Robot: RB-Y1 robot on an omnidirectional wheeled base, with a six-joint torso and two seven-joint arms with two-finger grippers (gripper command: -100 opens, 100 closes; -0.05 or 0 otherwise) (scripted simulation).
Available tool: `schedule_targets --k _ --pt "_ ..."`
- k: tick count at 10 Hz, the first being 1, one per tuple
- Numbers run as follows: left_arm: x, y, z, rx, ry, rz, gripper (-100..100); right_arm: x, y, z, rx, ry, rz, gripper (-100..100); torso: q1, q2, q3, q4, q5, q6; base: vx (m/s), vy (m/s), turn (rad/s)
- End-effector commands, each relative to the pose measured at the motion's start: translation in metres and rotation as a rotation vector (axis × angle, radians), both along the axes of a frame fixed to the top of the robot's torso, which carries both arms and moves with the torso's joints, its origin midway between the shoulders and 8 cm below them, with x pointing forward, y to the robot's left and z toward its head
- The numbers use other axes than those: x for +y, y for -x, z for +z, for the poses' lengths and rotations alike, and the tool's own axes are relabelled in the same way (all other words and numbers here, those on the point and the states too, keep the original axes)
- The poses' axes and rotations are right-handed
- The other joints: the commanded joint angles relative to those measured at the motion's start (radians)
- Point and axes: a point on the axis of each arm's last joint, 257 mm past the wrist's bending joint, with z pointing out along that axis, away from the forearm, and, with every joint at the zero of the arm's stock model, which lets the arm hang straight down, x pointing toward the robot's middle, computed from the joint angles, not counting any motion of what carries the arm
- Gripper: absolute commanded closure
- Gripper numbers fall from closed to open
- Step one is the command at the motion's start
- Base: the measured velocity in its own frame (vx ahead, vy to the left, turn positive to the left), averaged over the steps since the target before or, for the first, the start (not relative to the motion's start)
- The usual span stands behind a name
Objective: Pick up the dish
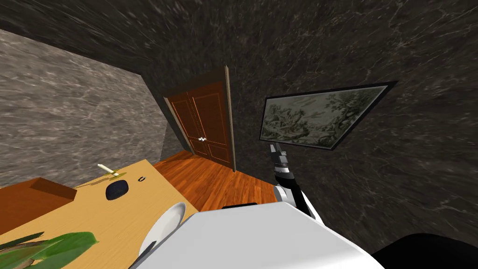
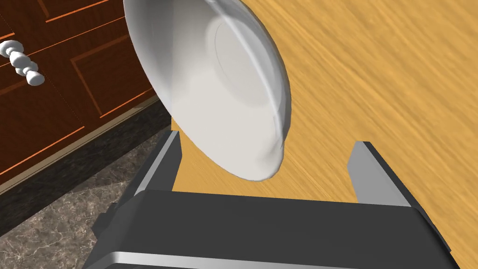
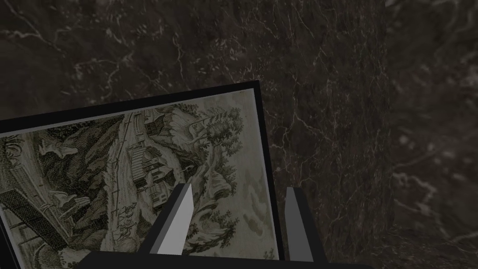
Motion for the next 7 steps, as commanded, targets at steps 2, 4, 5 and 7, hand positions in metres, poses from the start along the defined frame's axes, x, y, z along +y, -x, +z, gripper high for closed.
schedule_targets --k 2,4,5,7 --pt "0.013 0.034 -0.014 0.085 -0.014 0.021 -100 0.000 0.000 0.000 0.000 0.000 0.000 0 -0.001 -0.001 0.000 0.000 0.000 0.001 0.085 0.044 -0.197" --pt "0.016 0.041 -0.017 0.104 -0.016 0.026 -100 0.000 0.000 0.000 0.000 0.000 0.000 0 -0.002 0.001 0.000 0.000 0.000 0.000 0.034 0.034 -0.054" --pt "0.017 0.052 -0.023 0.135 -0.015 0.035 -100 0.000 0.000 0.000 0.000 0.000 0.000 0 -0.002 0.002 0.001 0.001 0.000 0.001 0.030 0.029 -0.122" --pt "0.016 0.046 -0.019 0.120 -0.015 0.030 0 0.000 0.000 0.000 0.000 0.000 0.000 0 -0.003 0.003 0.002 0.001 -0.001 0.000 0.008 0.008 -0.012"
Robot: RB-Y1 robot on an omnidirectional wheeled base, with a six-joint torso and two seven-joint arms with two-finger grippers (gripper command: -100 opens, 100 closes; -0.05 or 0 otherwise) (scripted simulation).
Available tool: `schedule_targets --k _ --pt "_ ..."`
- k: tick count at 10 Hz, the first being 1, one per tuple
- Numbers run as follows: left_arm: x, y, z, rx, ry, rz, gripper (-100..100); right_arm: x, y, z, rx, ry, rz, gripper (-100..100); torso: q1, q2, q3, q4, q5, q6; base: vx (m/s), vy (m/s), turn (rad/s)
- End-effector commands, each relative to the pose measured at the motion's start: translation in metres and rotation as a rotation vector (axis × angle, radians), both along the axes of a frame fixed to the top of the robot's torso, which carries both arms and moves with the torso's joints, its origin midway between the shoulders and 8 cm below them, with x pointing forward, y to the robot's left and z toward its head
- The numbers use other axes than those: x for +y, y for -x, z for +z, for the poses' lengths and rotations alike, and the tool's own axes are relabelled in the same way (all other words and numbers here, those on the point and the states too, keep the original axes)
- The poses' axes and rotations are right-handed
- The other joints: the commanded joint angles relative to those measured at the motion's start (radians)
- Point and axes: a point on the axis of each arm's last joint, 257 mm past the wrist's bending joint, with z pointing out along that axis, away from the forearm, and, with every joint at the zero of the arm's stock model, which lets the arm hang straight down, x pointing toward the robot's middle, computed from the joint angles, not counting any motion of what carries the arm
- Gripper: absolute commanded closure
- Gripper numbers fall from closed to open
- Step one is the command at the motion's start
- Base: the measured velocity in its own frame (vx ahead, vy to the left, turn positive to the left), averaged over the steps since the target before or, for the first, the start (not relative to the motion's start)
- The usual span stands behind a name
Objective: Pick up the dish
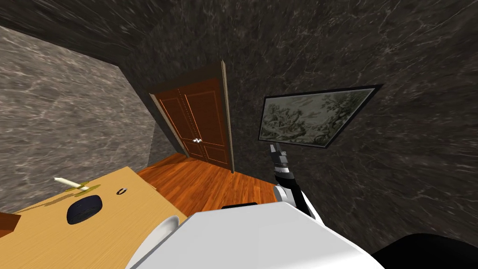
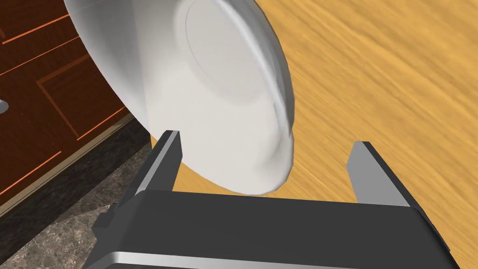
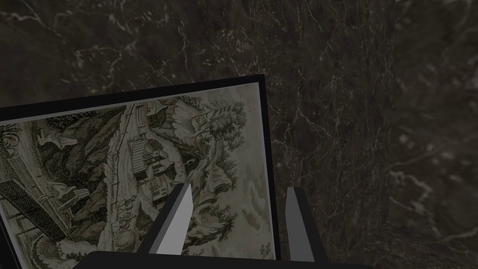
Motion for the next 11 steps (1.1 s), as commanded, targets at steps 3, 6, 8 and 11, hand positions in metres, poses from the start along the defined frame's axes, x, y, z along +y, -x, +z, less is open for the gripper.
schedule_targets --k 3,6,8,11 --pt "-0.006 -0.008 -0.018 -0.001 0.002 0.011 -100 0.000 0.000 0.000 0.000 0.000 0.000 0 0.002 0.000 0.000 0.000 0.001 0.000 0.003 0.040 -0.037" --pt "-0.006 -0.007 -0.016 -0.001 0.001 0.009 100 0.000 0.000 0.000 0.000 0.000 0.000 0 0.000 0.001 0.000 0.000 0.000 0.000 0.000 0.008 -0.003" --pt "-0.006 -0.007 -0.016 -0.002 0.002 0.009 100 0.000 0.000 0.000 0.000 0.000 0.000 0 -0.001 0.000 0.000 0.000 0.000 0.000 0.001 0.001 -0.005" --pt "-0.002 -0.003 -0.006 -0.001 0.000 0.004 100 0.000 0.000 0.000 0.000 0.000 0.000 0 -0.001 0.001 0.000 0.000 -0.001 0.000 0.001 -0.012 0.016"
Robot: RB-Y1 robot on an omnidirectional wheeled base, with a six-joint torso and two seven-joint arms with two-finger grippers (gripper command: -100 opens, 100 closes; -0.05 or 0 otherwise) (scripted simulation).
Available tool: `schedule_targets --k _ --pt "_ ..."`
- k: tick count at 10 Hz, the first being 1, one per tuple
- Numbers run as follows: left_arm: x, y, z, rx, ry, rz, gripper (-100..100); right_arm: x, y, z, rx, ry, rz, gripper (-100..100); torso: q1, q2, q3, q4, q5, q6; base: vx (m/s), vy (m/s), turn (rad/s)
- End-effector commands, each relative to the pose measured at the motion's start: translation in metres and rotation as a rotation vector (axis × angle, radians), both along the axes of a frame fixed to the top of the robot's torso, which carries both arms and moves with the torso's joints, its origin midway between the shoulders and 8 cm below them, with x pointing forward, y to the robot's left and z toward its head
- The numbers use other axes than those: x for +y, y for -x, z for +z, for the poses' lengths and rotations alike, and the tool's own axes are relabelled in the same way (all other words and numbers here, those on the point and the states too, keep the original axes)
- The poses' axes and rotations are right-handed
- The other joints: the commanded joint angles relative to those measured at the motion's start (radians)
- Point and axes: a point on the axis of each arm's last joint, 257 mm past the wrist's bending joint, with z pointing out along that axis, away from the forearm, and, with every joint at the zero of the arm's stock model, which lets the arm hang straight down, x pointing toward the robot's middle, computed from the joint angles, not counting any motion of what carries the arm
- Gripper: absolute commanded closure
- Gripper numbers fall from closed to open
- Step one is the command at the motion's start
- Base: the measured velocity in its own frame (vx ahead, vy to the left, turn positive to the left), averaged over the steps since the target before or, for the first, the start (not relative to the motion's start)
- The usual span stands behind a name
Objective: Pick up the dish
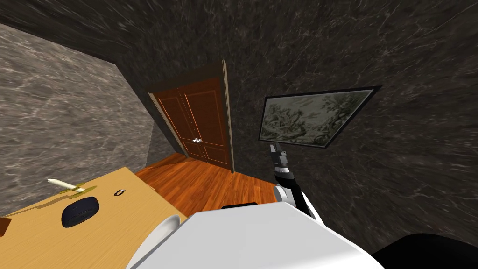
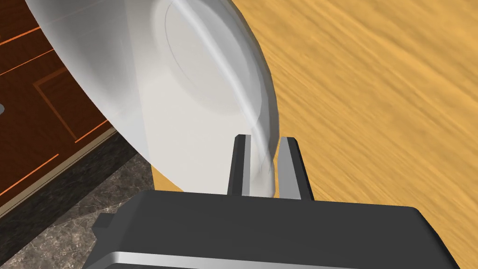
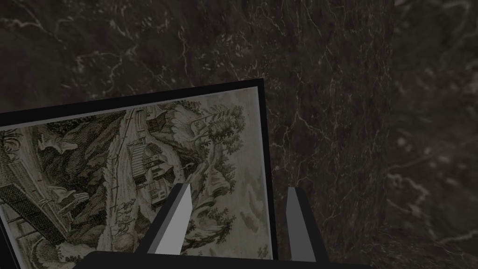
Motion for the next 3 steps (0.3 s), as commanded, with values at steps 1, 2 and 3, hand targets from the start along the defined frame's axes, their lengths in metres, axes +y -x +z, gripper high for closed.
schedule_targets --k 1,2,3 --pt "0.0029 0.0036 0.0083 0.000 0.000 -0.004 100 0.0000 0.0000 0.0000 0.000 0.000 0.000 0 0.000 0.000 0.000 0.000 0.000 0.000 0.000 -0.055 0.052" --pt "0.0018 0.0023 0.0051 0.001 -0.001 -0.003 100 0.0000 0.0000 0.0000 0.000 0.000 0.000 0 -0.002 0.000 0.000 0.000 0.000 0.000 -0.002 -0.025 0.013" --pt "0.0018 0.0030 0.0054 0.002 -0.001 -0.003 0 0.0000 0.0000 0.0000 0.000 0.000 0.000 0 0.000 0.000 0.000 0.000 0.000 0.001 -0.001 -0.005 0.000"
